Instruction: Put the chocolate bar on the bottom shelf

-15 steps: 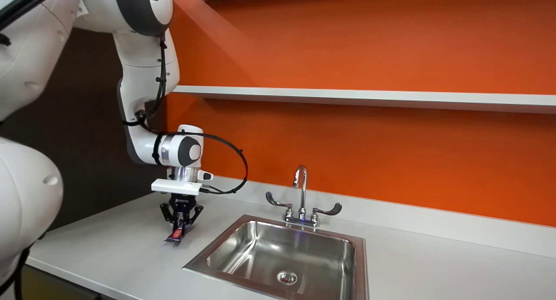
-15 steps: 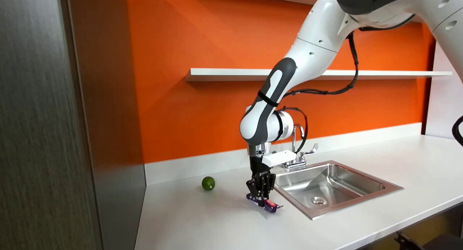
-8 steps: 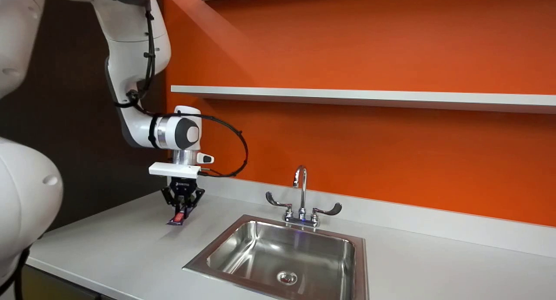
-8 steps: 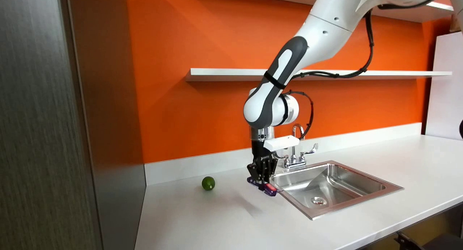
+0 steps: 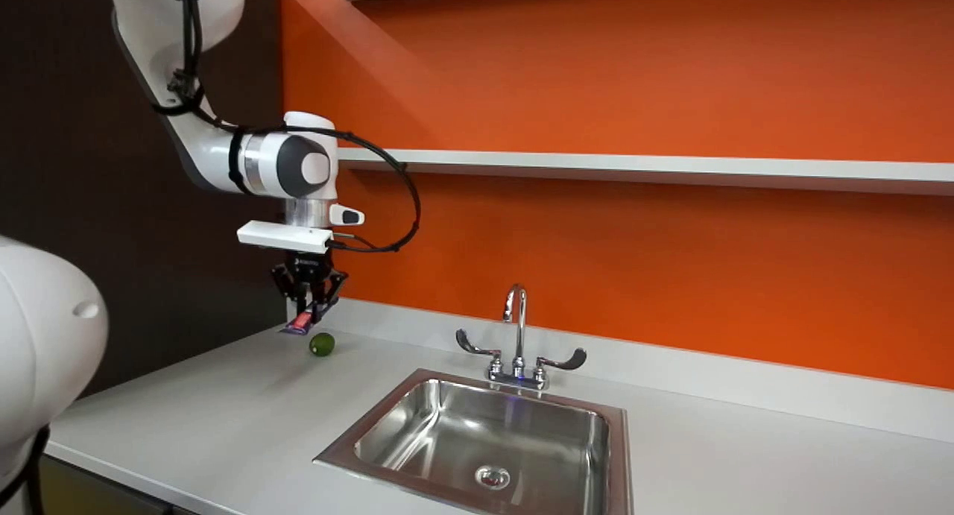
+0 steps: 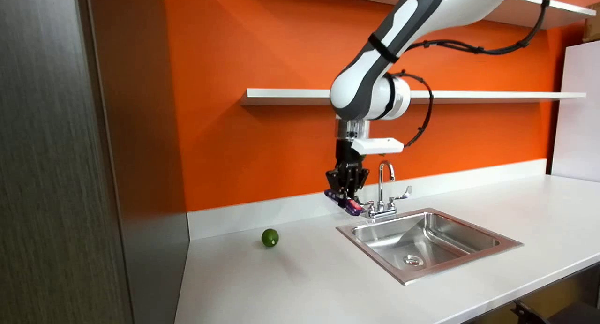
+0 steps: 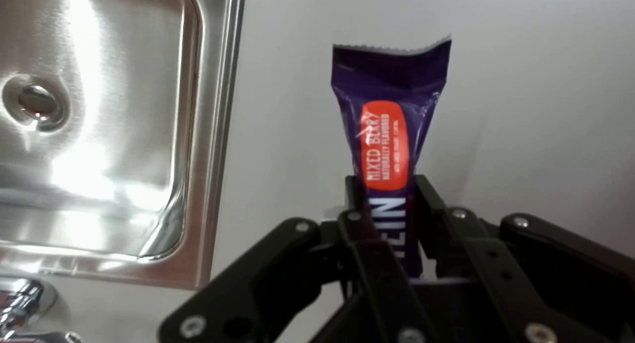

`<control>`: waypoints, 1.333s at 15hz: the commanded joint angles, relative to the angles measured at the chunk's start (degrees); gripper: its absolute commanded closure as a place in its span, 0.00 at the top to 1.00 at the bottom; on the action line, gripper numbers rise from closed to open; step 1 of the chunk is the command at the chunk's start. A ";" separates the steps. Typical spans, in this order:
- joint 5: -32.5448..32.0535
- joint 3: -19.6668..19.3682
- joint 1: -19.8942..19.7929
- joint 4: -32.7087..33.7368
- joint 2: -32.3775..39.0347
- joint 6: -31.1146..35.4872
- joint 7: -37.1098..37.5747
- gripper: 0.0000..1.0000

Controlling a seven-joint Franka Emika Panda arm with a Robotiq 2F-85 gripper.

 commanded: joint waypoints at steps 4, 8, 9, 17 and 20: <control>1.47 -1.14 -0.50 -1.56 -18.32 -6.24 4.58 0.07; 0.11 -1.06 -1.17 2.48 -23.71 -9.07 7.80 0.07; -0.15 -0.89 -1.34 3.80 -24.40 -9.64 8.49 0.07; -1.30 0.37 -2.01 17.63 -22.32 -9.89 12.85 0.07; -2.71 1.28 -2.68 23.30 -19.08 -9.90 14.93 0.07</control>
